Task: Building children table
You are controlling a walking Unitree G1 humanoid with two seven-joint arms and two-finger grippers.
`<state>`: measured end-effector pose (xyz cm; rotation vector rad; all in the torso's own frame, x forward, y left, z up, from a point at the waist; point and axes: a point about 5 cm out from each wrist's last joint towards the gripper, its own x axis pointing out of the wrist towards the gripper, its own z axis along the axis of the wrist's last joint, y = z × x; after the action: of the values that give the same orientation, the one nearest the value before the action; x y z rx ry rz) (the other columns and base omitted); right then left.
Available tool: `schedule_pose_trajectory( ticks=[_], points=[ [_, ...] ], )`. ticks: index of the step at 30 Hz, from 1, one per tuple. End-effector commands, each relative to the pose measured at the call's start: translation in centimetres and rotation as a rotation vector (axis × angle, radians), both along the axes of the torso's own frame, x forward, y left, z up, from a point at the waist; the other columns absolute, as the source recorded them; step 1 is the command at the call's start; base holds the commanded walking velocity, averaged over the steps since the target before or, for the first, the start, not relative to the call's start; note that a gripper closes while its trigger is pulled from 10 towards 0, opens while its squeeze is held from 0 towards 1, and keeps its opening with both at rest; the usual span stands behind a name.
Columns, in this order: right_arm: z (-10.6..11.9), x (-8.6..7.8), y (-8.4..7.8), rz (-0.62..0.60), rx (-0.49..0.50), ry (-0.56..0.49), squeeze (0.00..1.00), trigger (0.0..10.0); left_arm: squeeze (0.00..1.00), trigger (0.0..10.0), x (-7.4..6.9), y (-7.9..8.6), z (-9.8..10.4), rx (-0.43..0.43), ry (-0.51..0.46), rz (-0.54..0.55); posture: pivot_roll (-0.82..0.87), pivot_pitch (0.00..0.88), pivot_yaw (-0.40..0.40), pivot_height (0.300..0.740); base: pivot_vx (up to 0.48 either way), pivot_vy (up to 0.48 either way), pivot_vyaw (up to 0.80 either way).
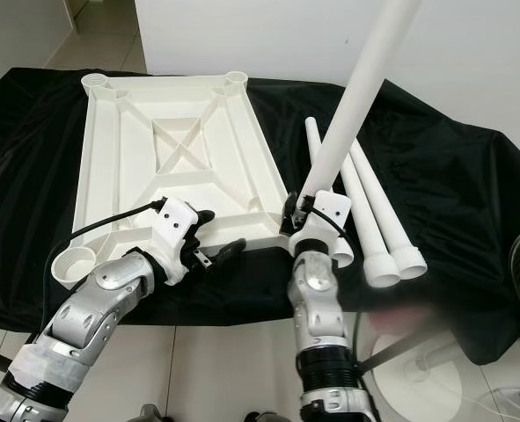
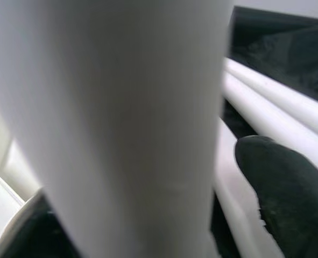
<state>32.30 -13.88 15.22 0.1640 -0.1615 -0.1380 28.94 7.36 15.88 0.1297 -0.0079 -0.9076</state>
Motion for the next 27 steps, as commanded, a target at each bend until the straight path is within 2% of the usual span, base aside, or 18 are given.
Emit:
schedule_pose_trajectory(
  ticks=[1, 2, 3, 4, 5, 9, 11, 12, 15, 18, 22, 26, 27],
  points=[
    [0.4, 0.0, -0.8, 0.031, 0.000, -0.035, 1.00, 10.0, 0.00, 10.0, 0.0, 0.0, -0.3, 0.012, 0.014, -0.018, 0.03, 0.080, -0.057, 0.740, 0.000, 0.000, 0.00],
    [0.4, 0.0, -0.8, 0.031, 0.000, -0.035, 1.00, 10.0, 0.00, 10.0, 0.0, 0.0, -0.3, 0.012, 0.014, -0.018, 0.03, 0.080, -0.057, 0.740, 0.000, 0.000, 0.00],
    [0.5, 0.1, -1.0, 0.071, -0.013, -0.042, 0.81, 10.0, 0.00, 10.0, -0.1, -0.1, -0.4, 0.013, 0.014, -0.021, 0.03, 0.078, -0.058, 0.740, 0.000, 0.000, 0.00],
    [0.6, 0.2, -1.2, 0.103, -0.030, -0.055, 0.24, 10.0, 0.00, 10.0, -0.2, -0.2, -0.4, 0.014, 0.014, -0.024, 0.03, 0.078, -0.060, 0.740, 0.000, 0.000, 0.00],
    [0.7, 0.3, -1.5, 0.143, -0.038, -0.059, 0.00, 10.0, 0.00, 10.0, -0.3, -0.3, -0.5, 0.012, 0.015, -0.028, 0.03, 0.075, -0.060, 0.740, 0.000, 0.000, 0.00],
    [0.9, 0.6, -2.2, 0.207, -0.089, -0.079, 0.00, 10.0, 0.00, 10.0, -0.4, -0.5, -0.5, 0.008, 0.017, -0.035, 0.03, 0.073, -0.061, 0.740, 0.000, 0.000, 0.00],
    [0.9, 1.0, -2.5, 0.284, -0.121, -0.082, 0.00, 10.0, 0.00, 10.0, -0.5, -0.7, -0.6, 0.006, 0.019, -0.040, 0.03, 0.064, -0.061, 0.740, 0.000, 0.000, 0.00],
    [0.9, 1.0, -2.5, 0.284, -0.121, -0.082, 0.00, 10.0, 0.00, 10.0, -0.5, -0.7, -0.6, 0.006, 0.019, -0.040, 0.03, 0.064, -0.061, 0.740, 0.000, 0.000, 0.00],
    [1.0, 1.4, -2.5, 0.416, -0.186, -0.091, 0.00, 10.0, 0.00, 10.0, -0.7, -1.1, -0.7, 0.004, 0.021, -0.046, 0.03, 0.061, -0.061, 0.740, 0.000, 0.000, 0.00],
    [1.0, 1.5, -2.4, 0.456, -0.207, -0.088, 0.00, 10.0, 0.00, 10.0, -0.7, -1.2, -0.8, 0.002, 0.022, -0.048, 0.03, 0.058, -0.061, 0.740, 0.000, 0.000, 0.00],
    [0.8, 2.0, -2.2, 0.610, -0.243, -0.069, 0.00, 10.0, 0.00, 10.0, -0.8, -1.4, -0.8, 0.002, 0.023, -0.052, 0.04, 0.056, -0.063, 0.740, 0.000, 0.000, 0.00],
    [0.9, 2.3, -2.4, 0.644, -0.262, -0.068, 0.00, 10.0, 0.00, 10.0, -0.8, -1.3, -0.8, 0.001, 0.023, -0.046, 0.04, 0.057, -0.064, 0.740, 0.000, 0.000, 0.00],
    [0.9, 2.4, -2.5, 0.659, -0.272, -0.065, 0.00, 7.1, 0.00, 10.0, -0.8, -1.3, -0.8, -0.001, 0.023, -0.044, 0.04, 0.057, -0.064, 0.740, 0.000, 0.000, 0.00]
  ],
)
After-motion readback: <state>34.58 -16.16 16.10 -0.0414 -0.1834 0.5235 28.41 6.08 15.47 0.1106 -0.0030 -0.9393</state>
